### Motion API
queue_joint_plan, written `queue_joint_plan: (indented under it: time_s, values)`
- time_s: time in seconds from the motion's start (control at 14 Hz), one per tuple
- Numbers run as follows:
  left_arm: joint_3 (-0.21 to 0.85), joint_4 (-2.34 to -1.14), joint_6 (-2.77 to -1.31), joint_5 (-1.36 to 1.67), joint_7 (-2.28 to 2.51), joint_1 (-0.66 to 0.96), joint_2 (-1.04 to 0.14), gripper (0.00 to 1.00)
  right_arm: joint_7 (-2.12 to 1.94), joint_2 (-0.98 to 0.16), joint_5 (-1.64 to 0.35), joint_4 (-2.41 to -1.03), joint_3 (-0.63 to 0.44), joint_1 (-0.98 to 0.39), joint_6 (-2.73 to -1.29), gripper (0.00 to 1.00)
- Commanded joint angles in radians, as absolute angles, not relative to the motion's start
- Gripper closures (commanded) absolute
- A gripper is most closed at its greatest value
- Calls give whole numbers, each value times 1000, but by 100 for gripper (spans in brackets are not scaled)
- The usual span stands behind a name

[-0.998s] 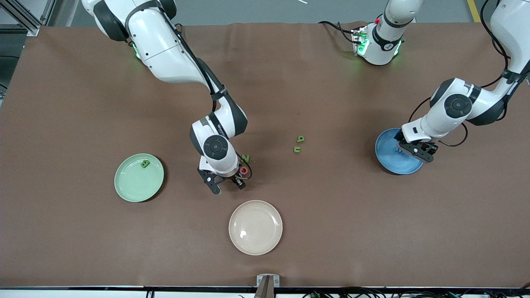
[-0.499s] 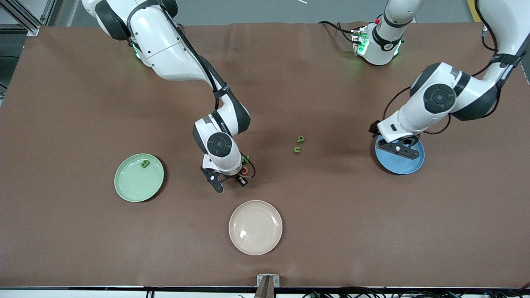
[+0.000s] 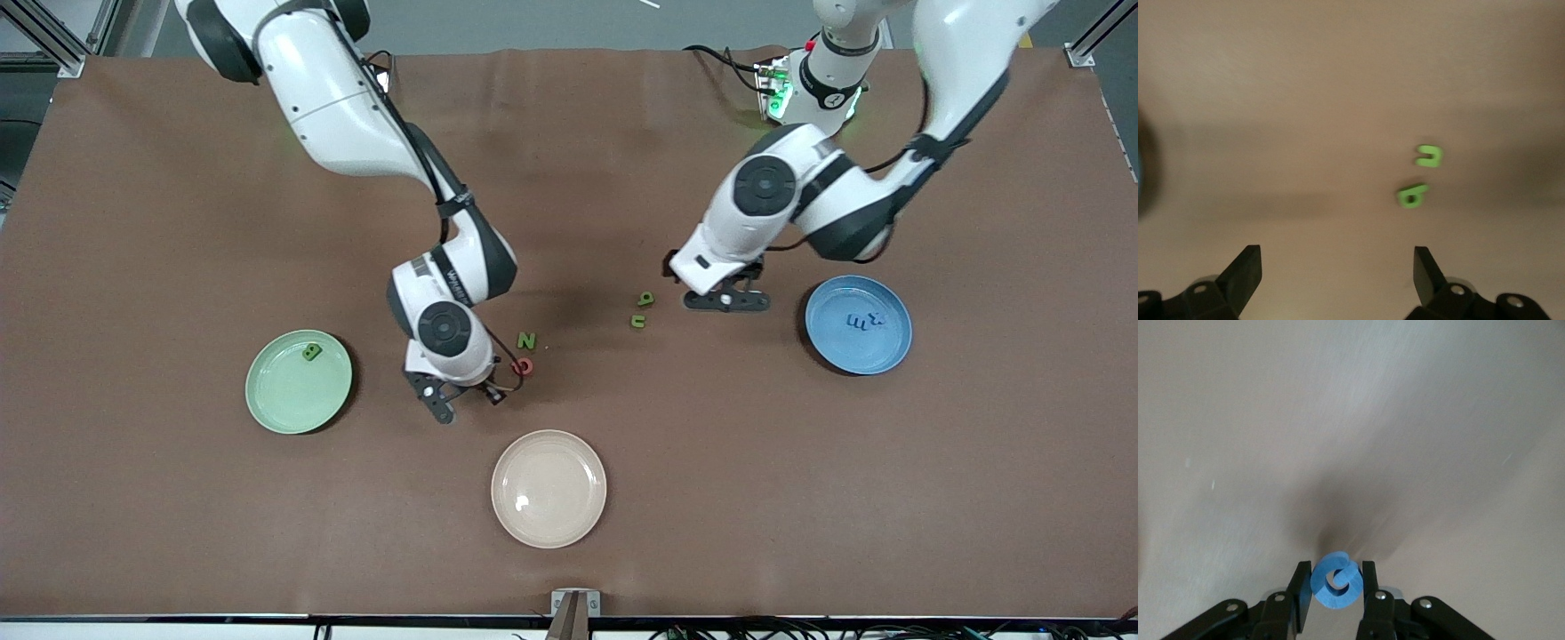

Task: Sort upper and lower case letters into plates
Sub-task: 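Drop the G into the green plate while the left gripper grasps green b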

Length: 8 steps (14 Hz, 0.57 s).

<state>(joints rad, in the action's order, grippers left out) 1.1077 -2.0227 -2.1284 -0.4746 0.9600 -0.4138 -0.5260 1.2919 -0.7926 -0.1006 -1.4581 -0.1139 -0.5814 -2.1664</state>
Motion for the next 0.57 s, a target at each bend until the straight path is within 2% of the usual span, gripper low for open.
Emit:
queue_joint_plan:
  time_s: [0.0, 0.21, 0.36, 0.5]
  values:
    - [984, -2006, -2201, -472, 1148, -255, -554, 0, 1101, -588, -94, -1690, -98, -481, -2167, 100]
    - [846, -2011, -2284, -477, 1257, -89, -557, 0, 912, -508, -94, -1781, -98, -382, -2169, 100]
    - [815, -2017, -2356, -480, 1324, -52, -581, 0, 795, -485, -94, -1802, -100, -319, -2169, 100]
    - [761, -2019, -2365, -500, 1331, 1, -587, 0, 697, -468, -94, -1824, -98, -266, -2169, 100]
